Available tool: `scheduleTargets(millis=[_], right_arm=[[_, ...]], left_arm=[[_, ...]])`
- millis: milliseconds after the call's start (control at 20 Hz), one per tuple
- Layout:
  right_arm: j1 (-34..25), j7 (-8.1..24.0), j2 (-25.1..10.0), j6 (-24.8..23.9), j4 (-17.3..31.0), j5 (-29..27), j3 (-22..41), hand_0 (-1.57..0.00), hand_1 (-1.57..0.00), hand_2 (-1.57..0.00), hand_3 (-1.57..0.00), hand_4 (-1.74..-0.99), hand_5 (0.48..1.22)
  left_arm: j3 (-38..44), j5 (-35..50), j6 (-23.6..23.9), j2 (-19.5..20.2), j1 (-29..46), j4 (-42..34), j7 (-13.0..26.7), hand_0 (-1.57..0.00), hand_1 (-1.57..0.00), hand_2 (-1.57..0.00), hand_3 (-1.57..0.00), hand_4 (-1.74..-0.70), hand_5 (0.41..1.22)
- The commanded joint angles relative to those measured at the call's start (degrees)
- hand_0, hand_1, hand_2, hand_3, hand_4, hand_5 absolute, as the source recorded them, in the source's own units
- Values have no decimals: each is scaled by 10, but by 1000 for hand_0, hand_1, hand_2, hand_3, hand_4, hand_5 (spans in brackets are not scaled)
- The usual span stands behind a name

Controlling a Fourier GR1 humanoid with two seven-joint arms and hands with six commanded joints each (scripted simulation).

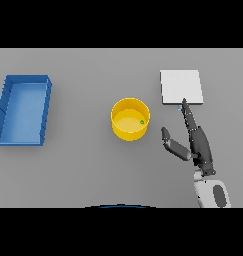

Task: Pick up the red beaker and tilt it to pour out 1 green nut into yellow bowl. Pick up the yellow bowl and place it on the metallic measuring scale.

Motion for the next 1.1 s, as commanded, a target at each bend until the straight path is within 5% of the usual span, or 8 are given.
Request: scheduleTargets(millis=[0,400,600,700,800,900,1050], right_arm=[[-1,2,-2,0,6,2,-1,1,1,1,1,-1199,707],[-3,-2,-2,-1,8,4,0,1,1,1,1,-1186,687],[-11,9,0,-1,8,-6,-6,1,1,1,1,-1168,679],[-10,7,-7,-1,12,-2,-8,1,1,1,1,-1165,675],[-5,2,-4,-2,16,3,-4,1,1,1,1,-1159,669],[-10,4,-1,-6,15,8,-1,1,1,1,1,-1162,671],[-7,-10,-6,-1,17,1,-4,1,1,1,1,-1147,680]], left_arm=[[-1,12,15,4,28,-38,18,-1571,-1571,-1571,-1374,-1741,1221],[-33,87,115,31,230,-302,134,-1571,-1571,-1571,-1383,-1741,1221],[-63,136,111,43,262,-333,147,-1571,-1571,-1571,-1366,-1735,955],[-85,162,87,63,274,-364,141,-1571,-1571,-1571,-1368,-1493,827],[-97,167,39,89,287,-404,116,-1495,-1380,-1311,-1098,-1155,740],[-96,194,-5,100,304,-432,103,-1003,-883,-839,-707,-933,697],[-109,185,-38,114,305,-428,108,-513,-452,-429,-361,-785,656]])
